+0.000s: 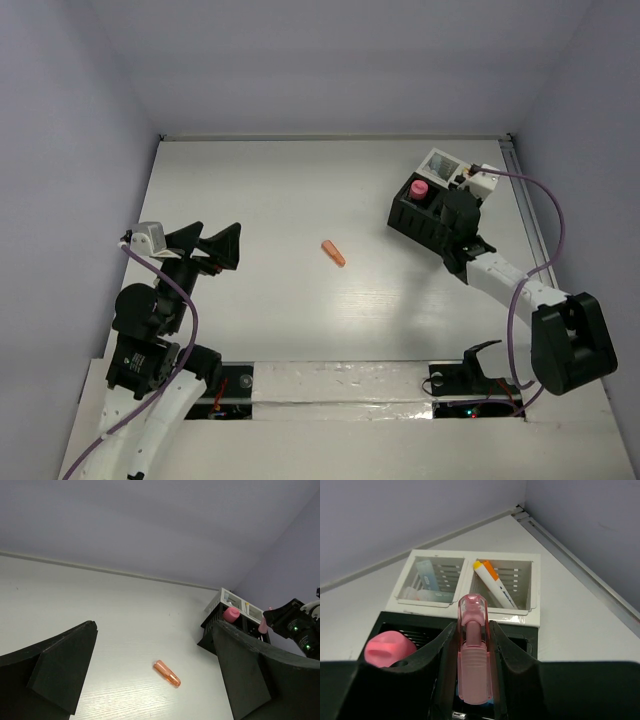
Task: Sort the stationery into containers
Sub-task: Place the stationery in the storage box, then pick up the stationery from the center of the board.
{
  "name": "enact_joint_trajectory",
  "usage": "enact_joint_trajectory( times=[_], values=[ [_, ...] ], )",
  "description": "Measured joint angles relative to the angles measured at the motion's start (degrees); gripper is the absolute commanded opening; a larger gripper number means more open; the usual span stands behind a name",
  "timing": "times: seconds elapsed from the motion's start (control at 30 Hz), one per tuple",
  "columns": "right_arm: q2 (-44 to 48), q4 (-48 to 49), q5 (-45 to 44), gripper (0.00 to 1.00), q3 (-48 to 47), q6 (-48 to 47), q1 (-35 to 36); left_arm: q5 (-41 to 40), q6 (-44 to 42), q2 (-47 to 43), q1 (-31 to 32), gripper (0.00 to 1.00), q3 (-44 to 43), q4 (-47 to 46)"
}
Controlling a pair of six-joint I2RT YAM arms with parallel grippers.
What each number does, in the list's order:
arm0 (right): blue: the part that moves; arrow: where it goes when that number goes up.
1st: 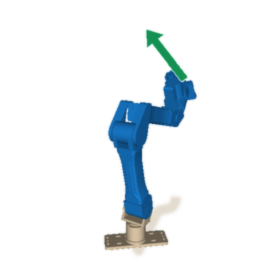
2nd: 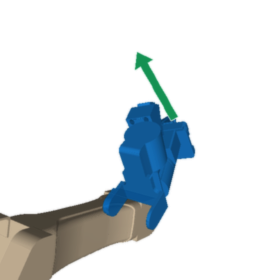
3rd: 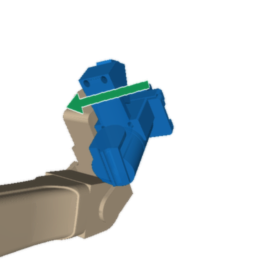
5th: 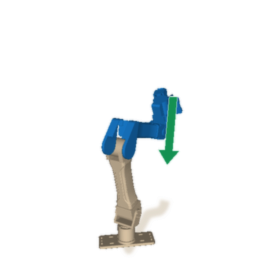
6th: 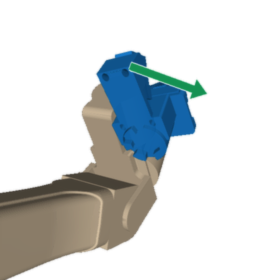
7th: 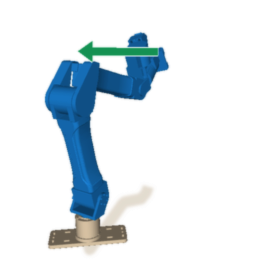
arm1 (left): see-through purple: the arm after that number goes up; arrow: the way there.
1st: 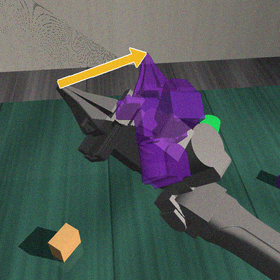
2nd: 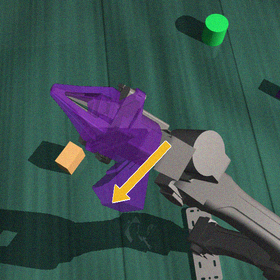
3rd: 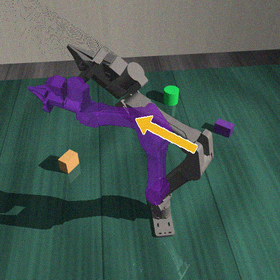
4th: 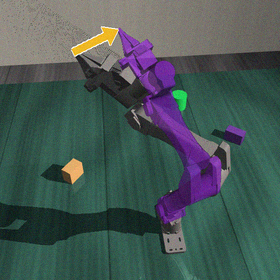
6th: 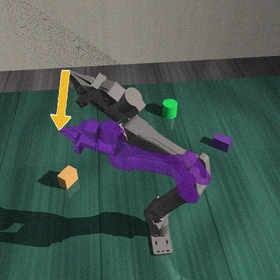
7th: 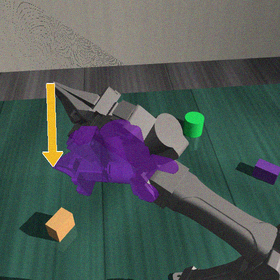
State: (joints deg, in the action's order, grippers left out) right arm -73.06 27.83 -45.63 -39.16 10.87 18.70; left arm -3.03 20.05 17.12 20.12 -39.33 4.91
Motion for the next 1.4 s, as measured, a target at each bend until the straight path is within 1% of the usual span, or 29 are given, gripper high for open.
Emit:
enact_joint_trajectory(
  times=[0.03,0.13,0.17,0.2,0.23,0.27,0.43,0.53,0.57,0.73,0.83,1.0,1.07,1.17,1.2,1.27,1.37,1.4],
  values=[
    [-0.7,0.0,-0.2,0.18,-0.1,-0.2,0.0,0.0,0.0,0.0,0.0,0.99,0.0,0.0],
    [-2.1,-0.3,-0.7,0.20,-0.2,-0.5,0.0,0.0,0.0,0.0,0.0,0.99,0.0,0.0],
    [-2.3,-0.3,-0.7,0.24,-0.2,-0.6,0.0,0.0,0.0,0.0,0.0,0.99,0.0,0.0],
    [-2.4,-0.3,-0.9,0.25,-0.2,-0.6,0.0,0.0,0.0,0.0,0.0,0.99,0.0,0.0],
    [-2.4,-0.3,-1.0,0.29,-0.2,-0.6,0.0,0.0,0.0,0.0,0.0,0.99,0.0,0.0],
    [-2.4,-0.3,-1.0,0.37,-0.3,-0.6,0.0,0.0,0.0,0.0,0.0,0.99,0.0,0.0],
    [-2.5,-0.9,-0.6,0.50,-1.2,-0.7,0.0,0.0,0.0,0.0,0.0,0.99,0.0,0.0],
    [-2.7,-1.6,0.1,0.51,-2.4,-0.5,0.0,0.0,0.0,0.0,0.0,0.99,0.0,0.0],
    [-2.7,-1.7,0.4,0.55,-2.6,-0.5,0.0,0.0,0.0,0.0,0.0,0.99,0.0,0.0],
    [-2.5,-2.8,2.4,0.56,-2.7,0.0,0.0,0.0,0.0,0.0,0.0,0.99,0.0,0.0],
    [-1.1,-4.9,7.1,0.55,-2.9,0.7,0.0,0.0,0.0,0.0,0.0,0.99,0.0,0.0],
    [-0.3,-8.8,23.8,0.55,-7.1,1.6,1.1,0.0,0.0,0.0,0.0,0.99,0.0,0.0],
    [-1.3,-10.6,29.6,0.55,-10.2,1.0,4.2,0.0,0.0,0.0,0.0,0.99,0.0,0.0],
    [-5.2,-14.0,35.9,0.56,-15.9,-0.8,10.6,0.0,0.0,0.0,0.0,0.99,0.0,0.0],
    [-7.7,-16.2,38.3,0.57,-18.5,-1.5,12.7,0.0,0.0,0.1,0.0,0.99,0.0,0.0],
    [-13.2,-20.2,42.8,0.66,-23.9,-2.7,16.0,0.0,0.0,0.1,0.0,0.99,0.0,0.0],
    [-21.3,-26.0,47.3,0.78,-29.6,-4.0,19.1,0.0,0.0,0.1,0.0,0.99,0.0,0.0],
    [-23.6,-27.6,48.4,0.78,-30.6,-4.3,19.6,0.0,0.0,0.1,0.0,0.99,0.0,0.0]
  ],
)
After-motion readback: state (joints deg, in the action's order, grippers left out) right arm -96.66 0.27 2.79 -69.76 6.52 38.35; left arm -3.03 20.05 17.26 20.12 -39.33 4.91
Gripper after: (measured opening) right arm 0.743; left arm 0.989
